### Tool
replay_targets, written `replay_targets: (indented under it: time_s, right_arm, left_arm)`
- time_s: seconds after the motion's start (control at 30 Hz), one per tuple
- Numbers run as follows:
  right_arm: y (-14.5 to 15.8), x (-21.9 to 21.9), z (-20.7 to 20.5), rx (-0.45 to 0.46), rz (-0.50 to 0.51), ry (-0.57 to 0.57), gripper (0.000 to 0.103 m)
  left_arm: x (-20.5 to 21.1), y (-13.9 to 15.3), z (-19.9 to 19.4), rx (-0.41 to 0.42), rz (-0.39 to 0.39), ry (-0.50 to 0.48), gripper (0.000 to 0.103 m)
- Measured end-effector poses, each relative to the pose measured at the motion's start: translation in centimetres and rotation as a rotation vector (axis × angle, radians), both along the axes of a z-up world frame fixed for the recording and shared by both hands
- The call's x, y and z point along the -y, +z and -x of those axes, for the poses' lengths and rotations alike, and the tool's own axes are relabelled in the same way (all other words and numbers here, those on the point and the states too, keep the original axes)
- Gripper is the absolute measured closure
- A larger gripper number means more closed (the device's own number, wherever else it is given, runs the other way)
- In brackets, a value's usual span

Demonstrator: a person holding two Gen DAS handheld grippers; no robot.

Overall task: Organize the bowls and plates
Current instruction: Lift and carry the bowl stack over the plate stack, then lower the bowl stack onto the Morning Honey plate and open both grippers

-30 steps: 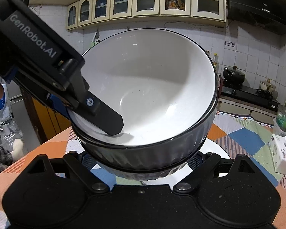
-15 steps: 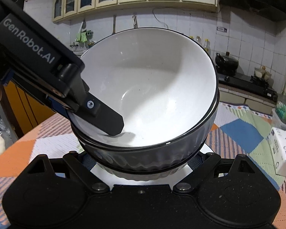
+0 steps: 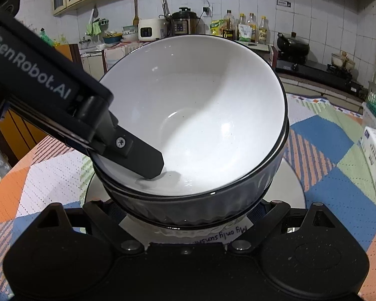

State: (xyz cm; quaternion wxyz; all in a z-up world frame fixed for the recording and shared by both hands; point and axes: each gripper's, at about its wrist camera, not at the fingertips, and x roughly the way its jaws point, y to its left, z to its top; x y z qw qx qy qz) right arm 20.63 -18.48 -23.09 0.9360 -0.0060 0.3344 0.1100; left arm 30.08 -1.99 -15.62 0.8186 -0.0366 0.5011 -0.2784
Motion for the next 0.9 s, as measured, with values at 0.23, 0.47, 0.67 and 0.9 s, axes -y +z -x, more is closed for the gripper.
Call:
replay_targets:
  time_s: [0.23,0.47,0.67,0.9]
  right_arm:
    - [-0.1,-0.1,0.1,0.003,0.027,-0.004,0.008]
    - [-0.2,-0.5,-0.1,-0.005,0.035,-0.042,0.009]
    - [0.1,-0.9,0.7,-0.026,0.023,-0.106,0.009]
    - [0.7,-0.9,2.4,-0.009,0.009,-0.121,0.009]
  left_arm:
    - [-0.6,-0.8,-0.4,-0.027,0.022,0.001,0.064]
    - [-0.7,-1.0,-0.3,-0.023,0.032,0.019,0.064]
    - [-0.7,-0.7,0.3,-0.015,0.021,0.03,0.062]
    - [-0.8,0.5,1.3,0.019,0.029,0.044,0.057]
